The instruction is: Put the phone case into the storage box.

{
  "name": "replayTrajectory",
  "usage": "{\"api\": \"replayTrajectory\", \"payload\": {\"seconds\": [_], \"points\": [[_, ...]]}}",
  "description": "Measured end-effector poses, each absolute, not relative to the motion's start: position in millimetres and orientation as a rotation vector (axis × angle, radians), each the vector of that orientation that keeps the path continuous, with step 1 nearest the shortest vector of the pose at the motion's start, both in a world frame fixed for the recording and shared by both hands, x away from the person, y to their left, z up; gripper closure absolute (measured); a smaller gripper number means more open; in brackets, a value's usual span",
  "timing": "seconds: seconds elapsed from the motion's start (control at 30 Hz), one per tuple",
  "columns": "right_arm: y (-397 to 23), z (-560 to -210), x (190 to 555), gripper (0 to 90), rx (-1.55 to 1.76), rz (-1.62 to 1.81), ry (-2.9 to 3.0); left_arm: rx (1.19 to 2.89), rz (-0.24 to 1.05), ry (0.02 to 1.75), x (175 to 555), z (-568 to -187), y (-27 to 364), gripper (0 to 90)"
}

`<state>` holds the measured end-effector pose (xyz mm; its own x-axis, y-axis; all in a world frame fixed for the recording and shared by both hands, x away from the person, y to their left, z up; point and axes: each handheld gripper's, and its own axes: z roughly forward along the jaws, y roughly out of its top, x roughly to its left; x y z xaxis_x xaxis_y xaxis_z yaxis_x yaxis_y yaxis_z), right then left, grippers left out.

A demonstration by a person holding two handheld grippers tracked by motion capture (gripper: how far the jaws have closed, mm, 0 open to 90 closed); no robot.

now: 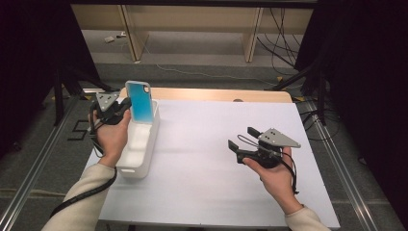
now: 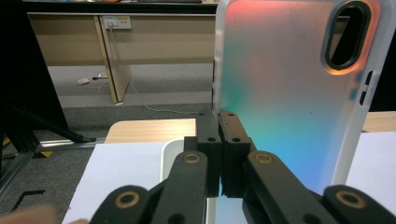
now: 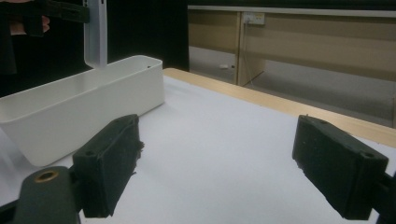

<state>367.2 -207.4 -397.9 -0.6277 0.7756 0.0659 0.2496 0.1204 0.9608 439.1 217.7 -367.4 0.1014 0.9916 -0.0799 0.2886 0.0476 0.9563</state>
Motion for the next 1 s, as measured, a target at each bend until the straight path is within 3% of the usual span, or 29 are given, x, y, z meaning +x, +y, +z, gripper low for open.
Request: {"api": "replayTrajectory", "payload": {"seconds": [1.0], "points": [[-224, -405, 353, 16.4, 1.002, 1.508, 1.939, 1.419, 0.945, 1.385, 450, -370, 223, 88.1]]}}
